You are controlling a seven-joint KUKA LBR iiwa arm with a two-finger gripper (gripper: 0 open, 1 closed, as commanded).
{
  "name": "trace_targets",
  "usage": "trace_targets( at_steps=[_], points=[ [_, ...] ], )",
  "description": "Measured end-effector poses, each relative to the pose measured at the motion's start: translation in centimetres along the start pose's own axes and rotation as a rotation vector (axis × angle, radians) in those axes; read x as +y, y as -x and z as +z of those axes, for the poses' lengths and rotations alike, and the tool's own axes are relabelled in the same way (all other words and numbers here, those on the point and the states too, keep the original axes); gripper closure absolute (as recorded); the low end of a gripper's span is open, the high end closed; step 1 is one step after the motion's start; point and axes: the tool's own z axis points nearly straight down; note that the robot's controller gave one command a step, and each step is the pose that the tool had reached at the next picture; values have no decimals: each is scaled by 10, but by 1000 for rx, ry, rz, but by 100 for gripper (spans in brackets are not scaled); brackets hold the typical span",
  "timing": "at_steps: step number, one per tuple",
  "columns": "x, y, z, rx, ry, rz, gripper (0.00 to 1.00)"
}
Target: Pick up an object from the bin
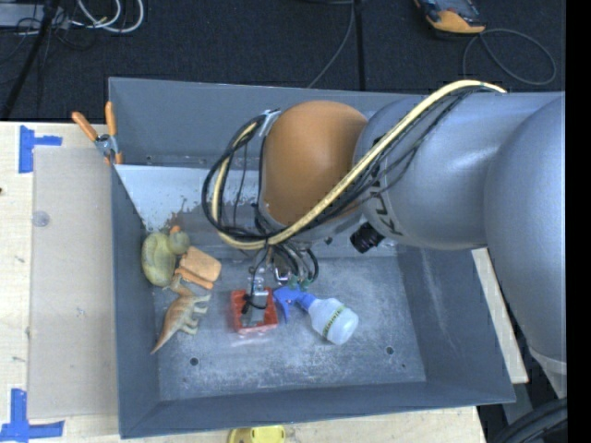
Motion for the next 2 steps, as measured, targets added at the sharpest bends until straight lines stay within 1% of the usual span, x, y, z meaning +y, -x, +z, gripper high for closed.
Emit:
trace_targets(
  at_steps=[1,2],
  points=[
    [-1,1,-5,-7,1,3,0],
    [-35,-20,8,-7,3,-60,0]
  ],
)
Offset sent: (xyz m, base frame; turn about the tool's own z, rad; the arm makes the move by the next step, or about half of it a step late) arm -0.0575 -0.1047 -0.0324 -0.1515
